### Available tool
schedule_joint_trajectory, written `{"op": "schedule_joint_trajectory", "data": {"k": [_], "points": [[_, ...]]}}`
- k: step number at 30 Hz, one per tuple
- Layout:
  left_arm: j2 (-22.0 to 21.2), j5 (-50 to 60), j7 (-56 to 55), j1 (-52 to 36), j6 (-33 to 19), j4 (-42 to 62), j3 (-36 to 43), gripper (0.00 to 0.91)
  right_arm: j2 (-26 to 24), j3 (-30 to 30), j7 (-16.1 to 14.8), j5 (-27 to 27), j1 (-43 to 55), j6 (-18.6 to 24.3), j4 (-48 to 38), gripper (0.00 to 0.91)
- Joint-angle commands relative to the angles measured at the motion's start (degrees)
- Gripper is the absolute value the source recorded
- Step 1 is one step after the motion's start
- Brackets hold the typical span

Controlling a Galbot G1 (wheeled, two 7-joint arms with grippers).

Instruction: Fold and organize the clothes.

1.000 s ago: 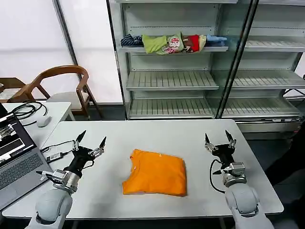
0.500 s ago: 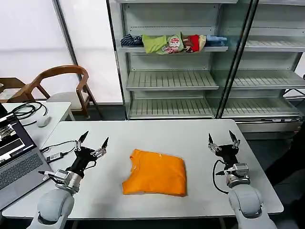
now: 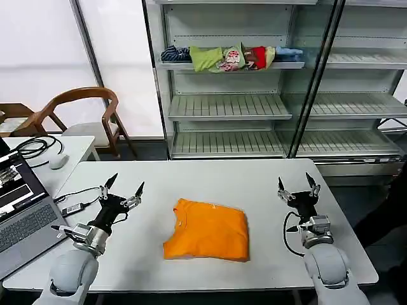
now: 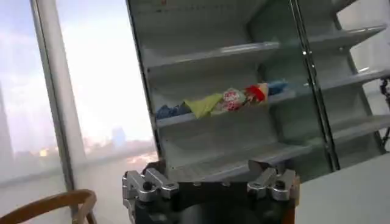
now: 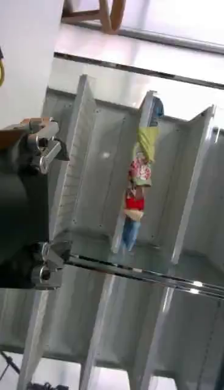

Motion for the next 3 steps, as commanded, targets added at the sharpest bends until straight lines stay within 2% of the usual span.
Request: {"op": "schedule_joint_trajectory", "data": {"k": [1, 3], "points": [[0.01, 0.00, 0.09, -0.25, -0.22, 0.21, 0.15, 0.907, 0.12, 0.24, 0.08, -0.65, 0.00, -0.20, 0.11, 0.907], [0.00, -0.06, 0.09, -0.34, -0.21, 0.20, 0.15, 0.907, 0.08, 0.36, 0.02, -0.55, -0.03, -0.30, 0.24, 0.907]]}}
